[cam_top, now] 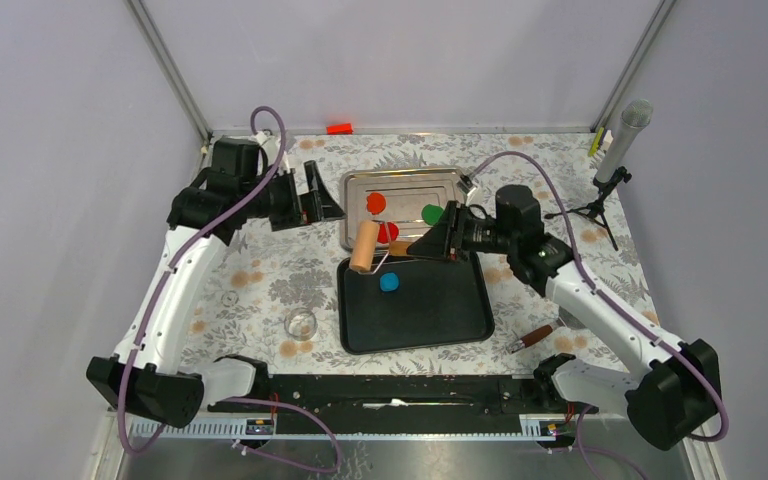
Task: Roll out the dumpling wrappers from the dough
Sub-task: Pick up the rolling pin from the center of the board, then move the dough to the work surface.
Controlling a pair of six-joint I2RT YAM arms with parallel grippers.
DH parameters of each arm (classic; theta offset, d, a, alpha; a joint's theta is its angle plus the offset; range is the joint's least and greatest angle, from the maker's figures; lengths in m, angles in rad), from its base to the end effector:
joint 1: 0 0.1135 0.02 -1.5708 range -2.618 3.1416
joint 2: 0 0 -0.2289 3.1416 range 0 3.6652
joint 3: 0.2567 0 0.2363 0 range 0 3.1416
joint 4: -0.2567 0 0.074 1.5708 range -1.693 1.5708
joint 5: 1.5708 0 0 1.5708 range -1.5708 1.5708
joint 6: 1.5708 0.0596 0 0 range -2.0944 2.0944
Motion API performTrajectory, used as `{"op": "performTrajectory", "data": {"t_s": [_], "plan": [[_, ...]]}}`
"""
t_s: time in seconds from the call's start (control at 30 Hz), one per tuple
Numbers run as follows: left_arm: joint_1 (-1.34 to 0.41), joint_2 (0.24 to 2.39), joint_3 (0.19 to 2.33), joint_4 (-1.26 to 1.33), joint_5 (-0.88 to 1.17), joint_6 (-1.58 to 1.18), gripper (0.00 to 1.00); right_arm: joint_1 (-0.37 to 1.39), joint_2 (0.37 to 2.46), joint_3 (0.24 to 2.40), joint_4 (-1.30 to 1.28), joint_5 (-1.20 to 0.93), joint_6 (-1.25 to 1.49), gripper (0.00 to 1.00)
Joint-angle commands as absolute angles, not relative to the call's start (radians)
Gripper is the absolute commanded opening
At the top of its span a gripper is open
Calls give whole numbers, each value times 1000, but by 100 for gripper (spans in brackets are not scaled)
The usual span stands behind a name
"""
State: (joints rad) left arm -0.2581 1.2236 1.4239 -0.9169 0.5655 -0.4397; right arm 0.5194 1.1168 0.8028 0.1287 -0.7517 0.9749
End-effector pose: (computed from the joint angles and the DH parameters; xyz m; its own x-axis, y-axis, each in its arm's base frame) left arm 0.2315 -0.0942 0.3514 -0.8327 -0.1519 -0.5325 0.2782 0.7167 -0.6394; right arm 0.2151 0.1699 0.2840 -0.8721 0.1978 -0.4475 -0.3982 0.2446 0.8841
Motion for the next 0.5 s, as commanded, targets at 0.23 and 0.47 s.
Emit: {"op": "performTrajectory", "data": {"t_s": [0.23,0.47], "plan": [[-224,1065,1088,-849,194,-557,99,526,1254,1158,-605,-614,662,0],[-227,1056,874,-754,269,-594,99,528,1346,1239,-599,-545,695,0]]}}
